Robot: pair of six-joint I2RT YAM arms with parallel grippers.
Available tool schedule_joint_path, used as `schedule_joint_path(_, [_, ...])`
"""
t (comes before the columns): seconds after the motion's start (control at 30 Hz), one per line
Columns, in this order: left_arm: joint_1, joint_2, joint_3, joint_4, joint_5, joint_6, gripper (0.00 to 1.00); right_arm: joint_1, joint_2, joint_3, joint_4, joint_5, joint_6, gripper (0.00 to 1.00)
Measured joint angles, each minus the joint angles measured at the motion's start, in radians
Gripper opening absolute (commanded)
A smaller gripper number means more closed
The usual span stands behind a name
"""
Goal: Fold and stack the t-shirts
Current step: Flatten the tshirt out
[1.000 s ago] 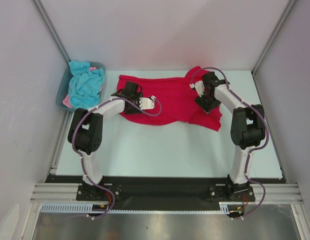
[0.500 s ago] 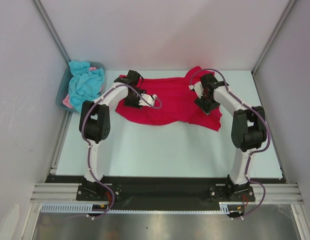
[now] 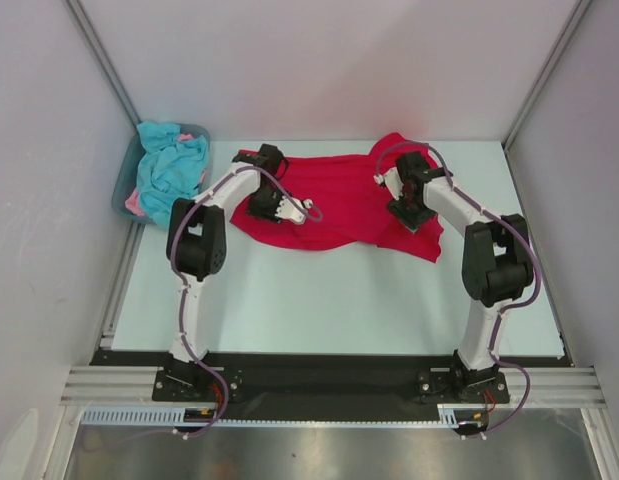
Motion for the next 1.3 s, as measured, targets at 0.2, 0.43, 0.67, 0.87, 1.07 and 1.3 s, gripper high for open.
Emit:
schedule_joint_path(0.2, [0.0, 0.037, 0.013, -0.033, -0.015, 0.008, 0.4, 0.013, -0.008, -0.047, 0.017, 0.016, -0.001, 0.61])
schedule_joint_path(0.43, [0.0, 0.06, 0.04, -0.062, -0.027, 0.009, 0.39, 0.018, -0.016, -0.057, 0.027, 0.028, -0.001, 0.6])
schedule_joint_path(0.67, [-0.002, 0.082, 0.067, -0.098, -0.057, 0.029, 0.09, 0.018, -0.019, -0.057, 0.036, 0.038, -0.001, 0.6])
schedule_joint_path(0.87, [-0.006, 0.089, 0.067, -0.105, -0.069, 0.034, 0.0, 0.022, -0.019, -0.057, 0.037, 0.041, -0.001, 0.6])
schedule_joint_path(1.07, [-0.008, 0.1, 0.084, -0.11, -0.084, 0.021, 0.0, 0.026, -0.019, -0.057, 0.039, 0.045, -0.001, 0.59])
schedule_joint_path(1.3, [-0.01, 0.1, 0.163, -0.108, -0.085, -0.083, 0.0, 0.026, -0.025, -0.08, 0.045, 0.048, -0.001, 0.59])
